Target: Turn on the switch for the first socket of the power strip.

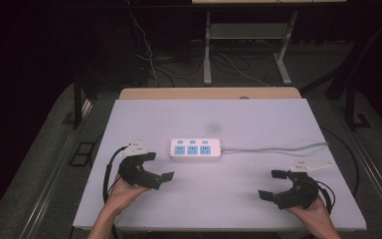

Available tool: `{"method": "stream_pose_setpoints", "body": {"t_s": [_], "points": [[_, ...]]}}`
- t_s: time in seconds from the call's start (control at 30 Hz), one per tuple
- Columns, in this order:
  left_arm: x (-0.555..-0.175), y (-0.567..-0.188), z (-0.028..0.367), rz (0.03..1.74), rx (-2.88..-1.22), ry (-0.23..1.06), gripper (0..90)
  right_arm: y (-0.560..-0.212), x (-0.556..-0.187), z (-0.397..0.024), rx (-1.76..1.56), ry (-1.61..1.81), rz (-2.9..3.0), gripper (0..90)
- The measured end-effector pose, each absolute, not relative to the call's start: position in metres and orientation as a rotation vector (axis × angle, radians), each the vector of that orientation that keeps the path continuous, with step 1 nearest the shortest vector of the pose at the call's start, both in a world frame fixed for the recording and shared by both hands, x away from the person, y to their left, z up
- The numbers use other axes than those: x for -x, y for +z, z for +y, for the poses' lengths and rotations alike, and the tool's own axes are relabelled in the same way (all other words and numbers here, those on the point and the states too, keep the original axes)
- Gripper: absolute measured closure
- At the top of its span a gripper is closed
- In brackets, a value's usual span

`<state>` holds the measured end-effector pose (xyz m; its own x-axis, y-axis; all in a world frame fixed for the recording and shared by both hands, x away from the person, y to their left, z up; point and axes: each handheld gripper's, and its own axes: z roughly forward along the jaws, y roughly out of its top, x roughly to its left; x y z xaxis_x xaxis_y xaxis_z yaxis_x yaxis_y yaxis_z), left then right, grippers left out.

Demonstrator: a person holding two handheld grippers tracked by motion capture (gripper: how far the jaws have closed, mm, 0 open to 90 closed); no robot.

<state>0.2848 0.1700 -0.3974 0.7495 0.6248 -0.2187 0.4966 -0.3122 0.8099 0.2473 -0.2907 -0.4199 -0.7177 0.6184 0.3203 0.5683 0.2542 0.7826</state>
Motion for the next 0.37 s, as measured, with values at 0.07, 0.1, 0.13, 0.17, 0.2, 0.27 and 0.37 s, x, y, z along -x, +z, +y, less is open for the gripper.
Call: {"method": "stream_pose_setpoints", "body": {"t_s": [0.07, 0.1, 0.13, 0.17, 0.2, 0.27, 0.37], "points": [[-0.280, -0.404, 0.171, 0.858, -1.966, 0.179, 0.0, -0.420, -0.247, -0.291, -1.157, 1.491, 2.446, 0.1], [-0.277, -0.407, 0.171, 0.861, -1.966, 0.176, 0.0, -0.419, -0.247, -0.291, -1.160, 1.493, 2.446, 0.1], [-0.275, -0.411, 0.171, 0.864, -1.967, 0.172, 0.0, -0.419, -0.247, -0.291, -1.158, 1.494, 2.445, 0.1], [-0.273, -0.414, 0.171, 0.867, -1.967, 0.168, 0.0, -0.419, -0.246, -0.292, -1.158, 1.495, 2.444, 0.1], [-0.272, -0.418, 0.171, 0.871, -1.965, 0.159, 0.0, -0.420, -0.246, -0.292, -1.160, 1.495, 2.443, 0.1], [-0.270, -0.421, 0.171, 0.871, -1.979, 0.152, 0.0, -0.420, -0.247, -0.291, -1.163, 1.495, 2.442, 0.1], [-0.269, -0.422, 0.170, 0.863, -1.976, 0.147, 0.0, -0.421, -0.247, -0.290, -1.166, 1.488, 2.442, 0.1]]}}
